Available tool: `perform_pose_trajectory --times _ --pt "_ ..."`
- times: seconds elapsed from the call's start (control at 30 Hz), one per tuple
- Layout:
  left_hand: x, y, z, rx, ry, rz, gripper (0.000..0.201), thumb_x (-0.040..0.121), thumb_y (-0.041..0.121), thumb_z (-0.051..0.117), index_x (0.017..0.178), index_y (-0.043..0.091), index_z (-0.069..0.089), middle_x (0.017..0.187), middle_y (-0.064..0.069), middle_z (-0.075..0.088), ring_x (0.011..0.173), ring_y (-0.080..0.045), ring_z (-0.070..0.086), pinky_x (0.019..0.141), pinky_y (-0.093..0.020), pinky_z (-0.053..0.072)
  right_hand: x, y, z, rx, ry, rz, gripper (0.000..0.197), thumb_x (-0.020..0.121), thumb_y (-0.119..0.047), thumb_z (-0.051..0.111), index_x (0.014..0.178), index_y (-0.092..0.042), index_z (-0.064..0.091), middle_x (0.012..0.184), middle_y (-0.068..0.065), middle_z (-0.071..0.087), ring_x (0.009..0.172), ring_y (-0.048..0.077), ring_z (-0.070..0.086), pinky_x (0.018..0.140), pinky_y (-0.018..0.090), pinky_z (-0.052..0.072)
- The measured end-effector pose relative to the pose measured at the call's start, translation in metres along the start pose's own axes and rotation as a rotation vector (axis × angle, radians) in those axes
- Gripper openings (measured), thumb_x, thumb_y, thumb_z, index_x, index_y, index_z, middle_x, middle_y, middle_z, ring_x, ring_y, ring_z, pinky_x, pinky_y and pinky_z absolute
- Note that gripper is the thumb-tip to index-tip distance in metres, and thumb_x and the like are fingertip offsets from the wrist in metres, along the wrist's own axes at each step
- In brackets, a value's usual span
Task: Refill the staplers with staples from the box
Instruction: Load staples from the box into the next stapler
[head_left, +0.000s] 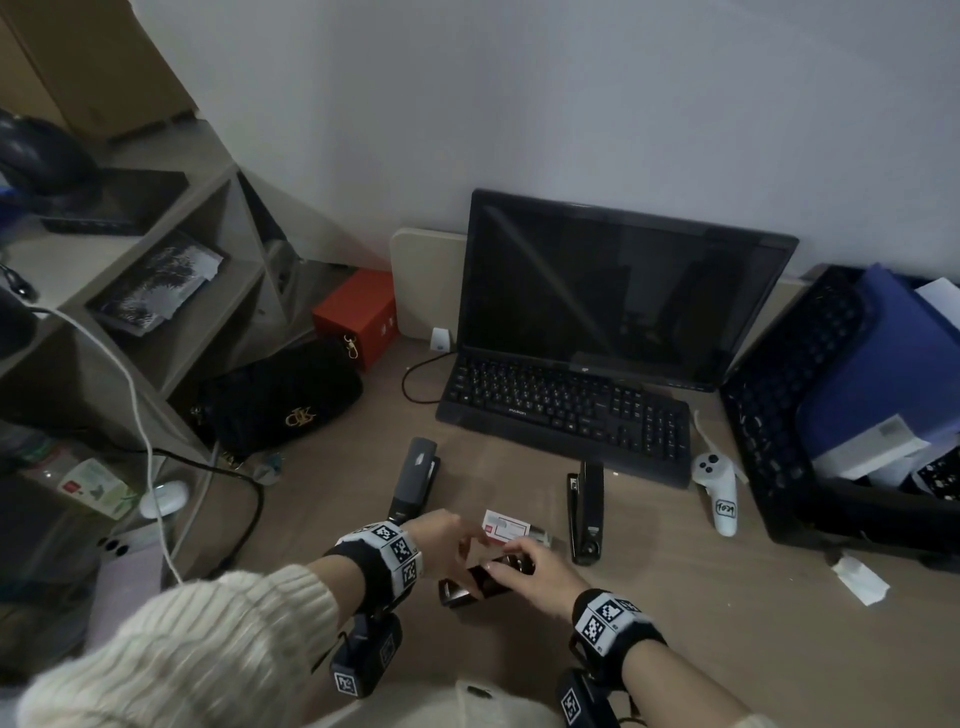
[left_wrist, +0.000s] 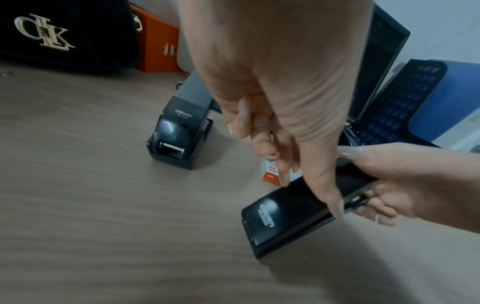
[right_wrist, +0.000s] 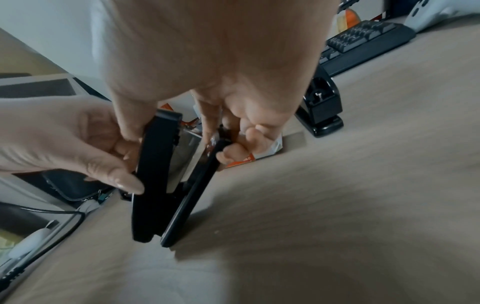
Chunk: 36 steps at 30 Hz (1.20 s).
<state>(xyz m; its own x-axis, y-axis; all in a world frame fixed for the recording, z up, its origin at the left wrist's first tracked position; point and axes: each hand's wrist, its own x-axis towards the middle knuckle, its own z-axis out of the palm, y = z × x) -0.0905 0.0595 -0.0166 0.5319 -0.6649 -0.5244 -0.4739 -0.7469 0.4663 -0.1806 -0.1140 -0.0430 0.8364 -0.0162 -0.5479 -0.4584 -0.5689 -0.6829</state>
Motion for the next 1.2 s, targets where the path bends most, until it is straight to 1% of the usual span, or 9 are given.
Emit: perform_pose_trajectory --times 0.17,0.43,0.63,0.77,0.83,0.9,1.03,1.1,1.2 --pt "0.001 -0.006 -0.005 -0.022 -0.01 0.021 0.08 0.069 0.047 0.085 0.139 0.025 0.052 0.133 0.004 0.054 0.121 -0.017 0.054 0.102 -0.027 0.044 0.011 -0.004 -0.005 0.034 0.011 -0.04 0.054 0.058 -0.073 0.066 0.099 -0.04 0.055 0.119 -0.007 0.061 0.108 0.01 0.057 0.1 0.034 0.045" --pt "0.005 -0.006 -0.011 -0.17 -0.14 -0.055 0.059 0.072 0.051 0.081 0.122 0.024 0.061 0.116 0.002 0.069 0.093 -0.01 0.059 0.081 -0.021 0.044 0.011 -0.022 -0.016 0.131 0.009 -0.085 0.053 0.052 -0.079 0.067 0.092 -0.044 0.056 0.101 -0.01 0.07 0.1 0.008 0.065 0.099 0.036 0.048" --pt "0.012 -0.008 -0.011 -0.25 -0.07 -0.093 0.059 0.073 0.058 0.076 0.112 0.015 0.065 0.103 0.001 0.071 0.094 -0.018 0.067 0.085 -0.029 0.053 0.01 -0.034 -0.018 0.169 0.048 -0.087 0.085 0.067 -0.077 0.058 0.135 -0.03 0.039 0.138 0.0 0.05 0.124 0.014 0.049 0.107 0.03 0.039" --pt "0.016 -0.001 -0.016 -0.416 0.152 -0.078 0.034 0.078 0.052 0.075 0.086 0.023 0.058 0.076 0.013 0.059 0.067 -0.002 0.056 0.058 -0.015 0.041 0.017 -0.036 -0.021 0.234 0.104 -0.001 0.115 0.053 -0.092 0.053 0.145 -0.031 0.022 0.138 0.002 0.049 0.123 0.019 0.052 0.105 0.04 0.044" --pt "0.019 0.002 -0.018 -0.472 0.224 -0.088 0.037 0.075 0.05 0.079 0.09 0.025 0.057 0.081 0.014 0.06 0.072 0.001 0.056 0.061 -0.015 0.044 0.015 -0.037 -0.023 0.269 0.115 0.004 0.101 0.062 -0.085 0.055 0.14 -0.024 0.034 0.126 -0.001 0.058 0.111 0.013 0.059 0.093 0.026 0.051" --pt "0.026 0.001 -0.015 -0.524 0.228 -0.077 0.049 0.069 0.048 0.084 0.103 0.019 0.062 0.093 0.008 0.068 0.082 -0.005 0.064 0.075 -0.026 0.056 0.013 -0.04 -0.023 0.294 0.131 -0.031 0.071 0.076 -0.069 0.057 0.124 -0.018 0.05 0.11 -0.006 0.063 0.097 0.005 0.062 0.074 0.011 0.051" --pt "0.031 0.001 -0.005 -0.617 0.171 -0.032 0.071 0.061 0.039 0.09 0.12 0.021 0.055 0.111 -0.001 0.07 0.097 -0.015 0.07 0.09 -0.042 0.058 0.009 -0.036 -0.027 0.31 0.192 -0.081 0.054 0.074 -0.063 0.062 0.113 -0.025 0.058 0.106 -0.007 0.067 0.096 0.002 0.062 0.078 0.017 0.053" --pt "0.031 0.004 -0.005 -0.677 0.164 0.009 0.085 0.062 0.034 0.091 0.132 0.03 0.043 0.117 0.0 0.069 0.099 -0.013 0.07 0.092 -0.039 0.057 0.009 -0.032 -0.032 0.248 0.279 -0.109 0.042 0.08 -0.056 0.063 0.11 -0.027 0.056 0.105 -0.008 0.066 0.094 0.0 0.06 0.074 0.012 0.048" --pt "0.028 0.007 -0.006 -0.707 0.141 0.063 0.102 0.068 0.033 0.089 0.146 0.038 0.023 0.126 0.003 0.067 0.097 -0.009 0.07 0.094 -0.032 0.055 0.011 -0.022 -0.041 0.253 0.531 -0.126 0.055 0.075 -0.066 0.058 0.113 -0.026 0.052 0.107 -0.007 0.063 0.098 0.008 0.06 0.087 0.029 0.05"
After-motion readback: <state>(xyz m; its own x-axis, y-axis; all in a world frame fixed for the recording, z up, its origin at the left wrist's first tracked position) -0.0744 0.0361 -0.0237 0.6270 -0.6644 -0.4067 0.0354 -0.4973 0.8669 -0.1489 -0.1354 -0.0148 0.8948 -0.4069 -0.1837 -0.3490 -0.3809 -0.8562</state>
